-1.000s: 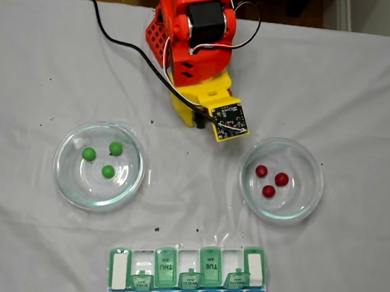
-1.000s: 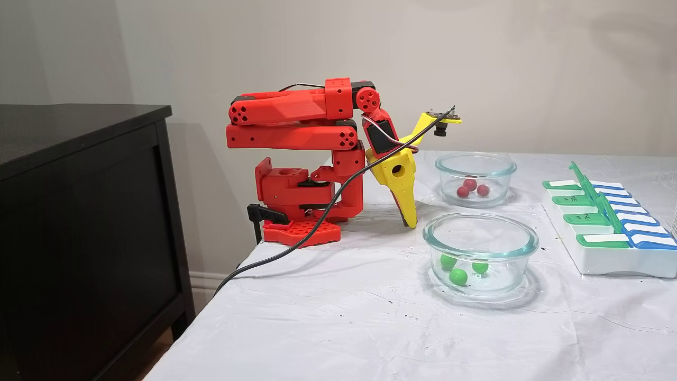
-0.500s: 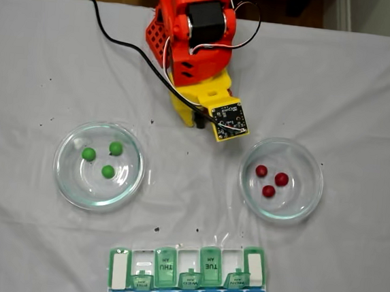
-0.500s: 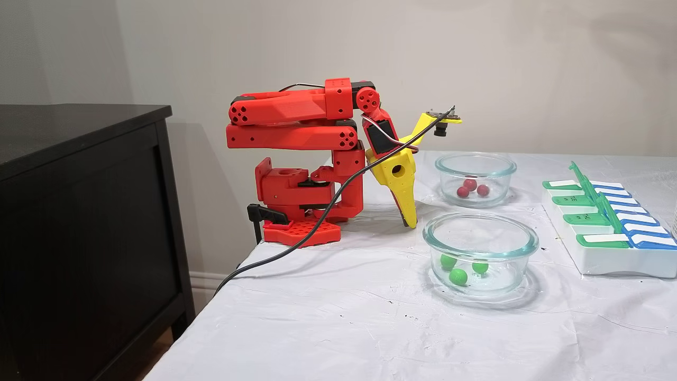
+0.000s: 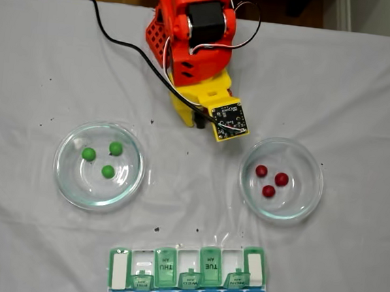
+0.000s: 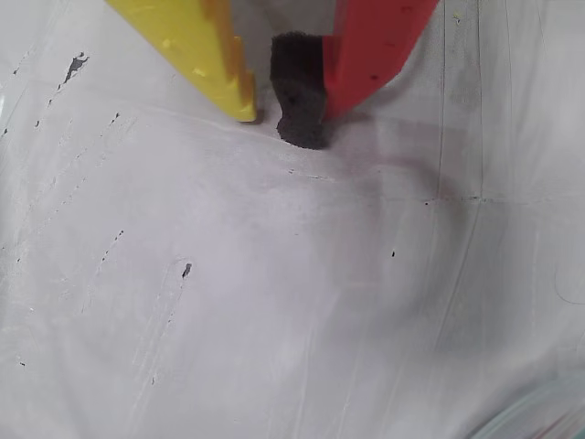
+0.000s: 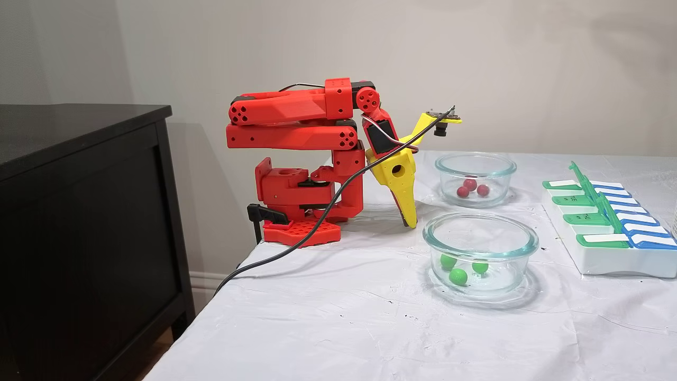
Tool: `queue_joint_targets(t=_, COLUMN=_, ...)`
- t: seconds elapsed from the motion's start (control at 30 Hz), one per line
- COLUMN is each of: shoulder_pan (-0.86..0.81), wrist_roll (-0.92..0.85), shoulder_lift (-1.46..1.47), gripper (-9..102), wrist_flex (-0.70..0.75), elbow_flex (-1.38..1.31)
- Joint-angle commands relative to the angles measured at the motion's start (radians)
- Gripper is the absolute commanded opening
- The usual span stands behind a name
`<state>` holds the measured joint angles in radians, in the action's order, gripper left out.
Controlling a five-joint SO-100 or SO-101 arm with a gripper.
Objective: Sort medicines into box.
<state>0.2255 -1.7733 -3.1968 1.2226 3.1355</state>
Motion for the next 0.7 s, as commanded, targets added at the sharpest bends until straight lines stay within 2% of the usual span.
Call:
queue_joint_targets(t=0.0, shoulder_pan=0.006, wrist_roll=-0.006, shoulder_lift=-0.008, gripper=5, wrist_flex=0.003, elbow_flex=-0.021)
queue_joint_targets(t=0.47, shoulder_pan=0.006, wrist_roll=-0.006, shoulder_lift=-0.008, gripper=5, wrist_flex=0.003, elbow_flex=-0.021)
queue_joint_targets(t=0.5, shoulder_pan=0.018, wrist_roll=-0.077, shoulder_lift=-0.006, gripper=7, wrist_flex=0.006, elbow_flex=-0.021)
queue_joint_targets(t=0.53, shoulder_pan=0.084, wrist_roll=-0.089, shoulder_lift=0.000, gripper=1, wrist_flex=0.003, elbow_flex=-0.021)
queue_joint_targets(t=0.57, shoulder_pan=0.143, wrist_roll=0.028, shoulder_lift=-0.009, gripper=0, wrist_flex=-0.003, elbow_flex=-0.021)
queue_joint_targets(t=0.67, shoulder_pan=0.229, wrist_roll=0.213, shoulder_lift=-0.012, gripper=0, wrist_flex=-0.014, elbow_flex=-0.021)
